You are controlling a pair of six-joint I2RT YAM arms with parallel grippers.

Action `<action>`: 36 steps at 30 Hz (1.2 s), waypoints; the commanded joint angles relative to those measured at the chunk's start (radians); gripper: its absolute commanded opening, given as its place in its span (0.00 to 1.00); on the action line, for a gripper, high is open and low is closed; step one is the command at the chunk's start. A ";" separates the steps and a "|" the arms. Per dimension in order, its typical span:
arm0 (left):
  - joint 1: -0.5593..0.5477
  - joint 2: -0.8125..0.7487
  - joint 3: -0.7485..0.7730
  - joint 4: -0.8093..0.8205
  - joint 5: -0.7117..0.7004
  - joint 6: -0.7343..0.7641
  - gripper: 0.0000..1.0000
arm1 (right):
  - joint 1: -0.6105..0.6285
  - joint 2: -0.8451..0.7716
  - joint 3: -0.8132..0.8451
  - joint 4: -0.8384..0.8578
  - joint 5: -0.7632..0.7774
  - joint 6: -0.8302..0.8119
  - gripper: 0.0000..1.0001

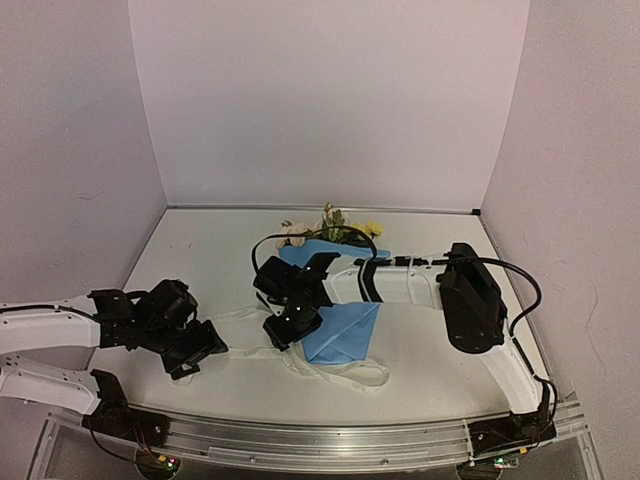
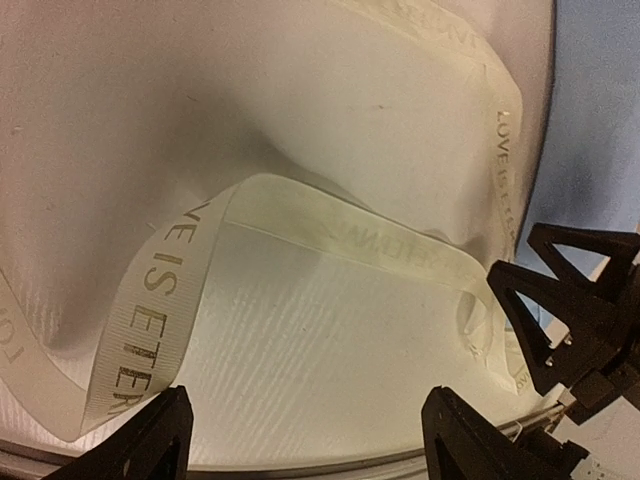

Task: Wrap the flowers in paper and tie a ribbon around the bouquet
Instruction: Pick up the right side of the ribbon from the center of the board.

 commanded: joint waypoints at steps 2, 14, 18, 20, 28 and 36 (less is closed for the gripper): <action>-0.001 0.014 -0.010 0.023 -0.179 -0.100 0.85 | 0.009 0.051 0.052 -0.021 0.043 -0.011 0.54; 0.181 0.032 -0.078 0.082 -0.231 -0.071 0.85 | 0.010 0.032 0.058 -0.028 0.089 0.024 0.26; 0.206 0.050 -0.075 0.086 -0.279 -0.060 0.74 | 0.009 -0.005 0.060 -0.028 0.106 0.051 0.11; 0.212 0.070 -0.067 0.077 -0.286 -0.051 0.66 | 0.009 -0.030 0.055 -0.028 0.118 0.063 0.04; 0.216 -0.008 -0.017 -0.047 -0.258 -0.080 0.74 | 0.007 -0.099 0.034 -0.028 0.105 0.104 0.08; 0.216 -0.143 -0.065 -0.099 -0.167 -0.236 0.75 | 0.008 -0.108 0.024 -0.028 0.112 0.138 0.04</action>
